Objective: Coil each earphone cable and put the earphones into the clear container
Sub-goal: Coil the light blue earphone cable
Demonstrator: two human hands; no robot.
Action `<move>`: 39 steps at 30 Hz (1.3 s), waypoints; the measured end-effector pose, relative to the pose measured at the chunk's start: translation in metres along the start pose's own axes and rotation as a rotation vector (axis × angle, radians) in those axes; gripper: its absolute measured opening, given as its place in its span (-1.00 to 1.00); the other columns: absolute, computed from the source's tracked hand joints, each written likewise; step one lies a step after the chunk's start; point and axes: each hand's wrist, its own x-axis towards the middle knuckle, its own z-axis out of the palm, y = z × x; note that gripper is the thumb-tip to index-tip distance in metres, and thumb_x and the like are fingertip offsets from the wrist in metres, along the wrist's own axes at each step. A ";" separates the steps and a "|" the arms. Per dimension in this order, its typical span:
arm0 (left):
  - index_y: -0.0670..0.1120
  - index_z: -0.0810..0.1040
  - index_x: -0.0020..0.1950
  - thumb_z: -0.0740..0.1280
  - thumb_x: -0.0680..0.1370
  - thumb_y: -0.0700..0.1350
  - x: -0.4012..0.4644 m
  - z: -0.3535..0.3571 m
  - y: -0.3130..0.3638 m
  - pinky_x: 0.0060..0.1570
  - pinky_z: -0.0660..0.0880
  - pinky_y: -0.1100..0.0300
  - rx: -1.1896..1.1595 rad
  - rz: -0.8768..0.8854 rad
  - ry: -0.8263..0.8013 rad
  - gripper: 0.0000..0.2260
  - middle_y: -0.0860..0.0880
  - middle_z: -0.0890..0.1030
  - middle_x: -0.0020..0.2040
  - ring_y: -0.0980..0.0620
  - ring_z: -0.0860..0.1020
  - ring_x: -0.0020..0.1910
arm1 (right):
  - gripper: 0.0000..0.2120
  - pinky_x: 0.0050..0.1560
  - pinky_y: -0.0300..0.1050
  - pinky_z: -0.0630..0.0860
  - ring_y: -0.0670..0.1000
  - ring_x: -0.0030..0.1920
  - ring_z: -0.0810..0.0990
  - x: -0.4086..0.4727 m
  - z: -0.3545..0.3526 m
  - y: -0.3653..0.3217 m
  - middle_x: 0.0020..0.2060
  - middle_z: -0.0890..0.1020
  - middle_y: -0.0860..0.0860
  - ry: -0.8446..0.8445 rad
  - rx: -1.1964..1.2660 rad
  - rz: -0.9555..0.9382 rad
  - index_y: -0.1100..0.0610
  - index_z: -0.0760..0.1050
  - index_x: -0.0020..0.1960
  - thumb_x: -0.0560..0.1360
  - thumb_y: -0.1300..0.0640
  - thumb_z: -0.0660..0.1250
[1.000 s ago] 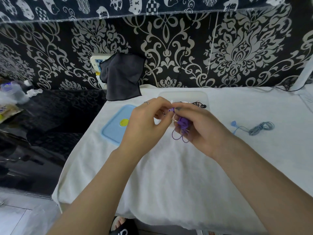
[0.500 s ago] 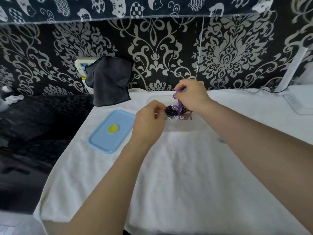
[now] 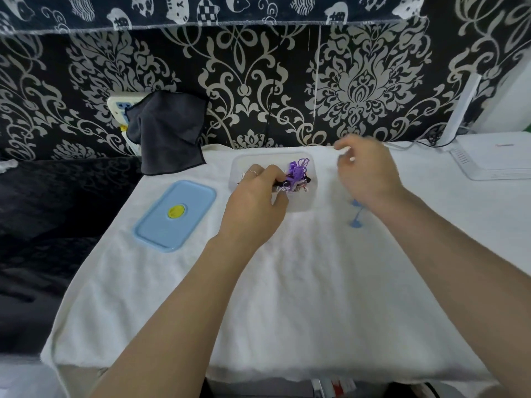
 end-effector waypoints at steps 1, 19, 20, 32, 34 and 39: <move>-0.03 0.56 0.18 0.33 0.57 -0.18 -0.001 0.000 0.002 -0.09 0.49 0.16 -0.010 0.017 -0.011 -0.80 0.02 0.51 0.05 0.05 0.52 -0.11 | -0.67 0.03 -0.06 0.45 0.18 0.10 0.55 -0.008 -0.004 0.013 0.14 0.57 0.17 0.003 -0.012 0.062 0.08 0.57 0.25 0.55 0.28 0.22; 0.05 0.52 0.26 0.35 0.59 0.00 -0.052 -0.024 -0.011 0.07 0.50 0.12 0.230 -0.113 -0.411 -0.76 0.01 0.56 0.11 0.05 0.48 -0.03 | -0.89 0.07 -0.04 0.48 0.06 -0.05 0.64 -0.062 -0.014 0.034 -0.17 0.68 -0.08 -0.367 -0.130 0.077 0.04 0.61 -0.05 0.49 0.18 0.33; 0.05 0.52 0.24 0.36 0.59 -0.01 -0.053 -0.029 -0.013 0.03 0.47 0.15 0.211 -0.144 -0.399 -0.77 0.01 0.57 0.10 0.05 0.50 -0.03 | -0.89 0.03 -0.08 0.51 0.05 -0.08 0.65 -0.064 -0.015 0.025 -0.14 0.69 -0.06 -0.374 -0.066 0.076 0.03 0.61 -0.04 0.50 0.17 0.34; -0.12 0.58 0.15 0.33 0.65 -0.05 -0.084 -0.059 -0.016 0.09 0.64 0.06 -0.722 -0.562 -0.315 -0.83 -0.15 0.68 0.04 -0.02 0.69 -0.10 | -0.85 -0.13 -0.11 0.67 -0.04 -0.40 0.55 -0.093 0.017 -0.067 -0.23 0.58 0.14 -0.693 0.854 0.339 0.33 0.59 0.09 0.55 0.37 0.30; -0.16 0.58 0.08 0.30 0.66 -0.10 -0.085 -0.062 -0.021 0.01 0.65 0.11 -0.788 -0.580 -0.284 -0.86 -0.13 0.67 -0.03 -0.01 0.66 -0.16 | -0.84 -0.25 -0.19 0.62 -0.06 -0.42 0.53 -0.095 0.021 -0.076 -0.23 0.58 0.15 -0.716 0.838 0.338 0.32 0.58 0.10 0.54 0.37 0.31; -0.28 0.56 0.10 0.30 0.66 -0.20 -0.083 -0.070 -0.035 -0.06 0.66 0.17 -0.782 -0.582 -0.210 -0.85 -0.14 0.67 -0.08 0.02 0.65 -0.20 | -0.88 -0.19 -0.07 0.50 -0.07 -0.45 0.43 -0.095 0.031 -0.089 -0.23 0.69 0.09 -0.768 0.814 0.309 0.24 0.61 0.06 0.53 0.29 0.37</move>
